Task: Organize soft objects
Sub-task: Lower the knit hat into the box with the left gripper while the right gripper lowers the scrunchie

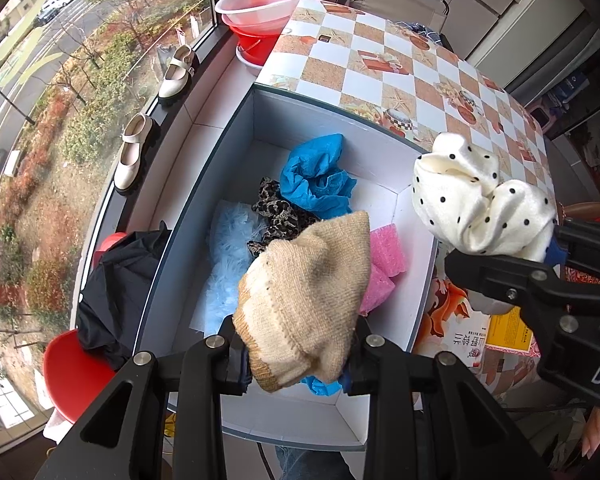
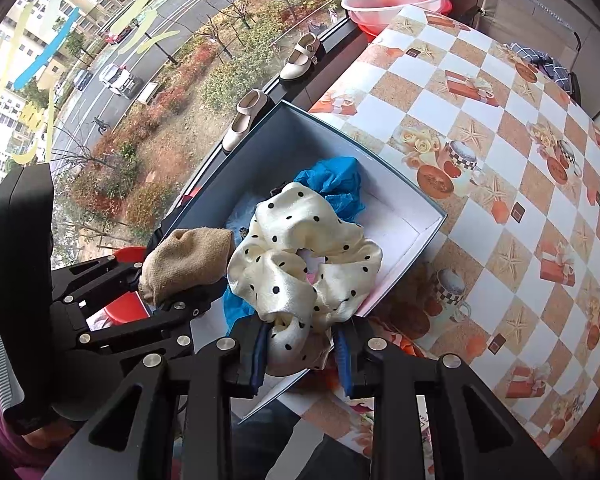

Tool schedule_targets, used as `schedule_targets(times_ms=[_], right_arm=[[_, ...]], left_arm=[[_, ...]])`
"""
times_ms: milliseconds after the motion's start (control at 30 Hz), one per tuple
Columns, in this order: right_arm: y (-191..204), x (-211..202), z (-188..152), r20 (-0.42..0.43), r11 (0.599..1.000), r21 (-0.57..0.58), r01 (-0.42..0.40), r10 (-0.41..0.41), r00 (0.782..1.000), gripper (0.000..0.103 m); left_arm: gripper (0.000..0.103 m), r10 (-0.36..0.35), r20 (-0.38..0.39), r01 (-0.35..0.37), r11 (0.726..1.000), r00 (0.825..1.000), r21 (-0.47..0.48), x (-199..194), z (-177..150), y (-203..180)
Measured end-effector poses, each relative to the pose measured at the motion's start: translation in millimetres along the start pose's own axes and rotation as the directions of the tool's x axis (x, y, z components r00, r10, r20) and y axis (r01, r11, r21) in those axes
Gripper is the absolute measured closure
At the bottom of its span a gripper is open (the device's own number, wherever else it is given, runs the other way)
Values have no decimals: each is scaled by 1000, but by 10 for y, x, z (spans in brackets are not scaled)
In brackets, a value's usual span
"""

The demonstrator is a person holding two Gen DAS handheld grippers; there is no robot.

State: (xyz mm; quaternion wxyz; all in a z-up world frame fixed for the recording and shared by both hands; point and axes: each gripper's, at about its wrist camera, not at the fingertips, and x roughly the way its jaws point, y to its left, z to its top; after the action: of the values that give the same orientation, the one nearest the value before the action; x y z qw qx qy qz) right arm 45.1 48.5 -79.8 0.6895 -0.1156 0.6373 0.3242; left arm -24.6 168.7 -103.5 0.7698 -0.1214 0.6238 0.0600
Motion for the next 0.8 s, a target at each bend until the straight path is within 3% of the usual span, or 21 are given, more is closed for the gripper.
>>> schedule_targets(times_ms=[800], right_arm=[[5,29,51,-7,1000,-12,1,-1,1000,74]], left_arm=[[69,0,-6,0,1000,1000,12,59,20,-75]])
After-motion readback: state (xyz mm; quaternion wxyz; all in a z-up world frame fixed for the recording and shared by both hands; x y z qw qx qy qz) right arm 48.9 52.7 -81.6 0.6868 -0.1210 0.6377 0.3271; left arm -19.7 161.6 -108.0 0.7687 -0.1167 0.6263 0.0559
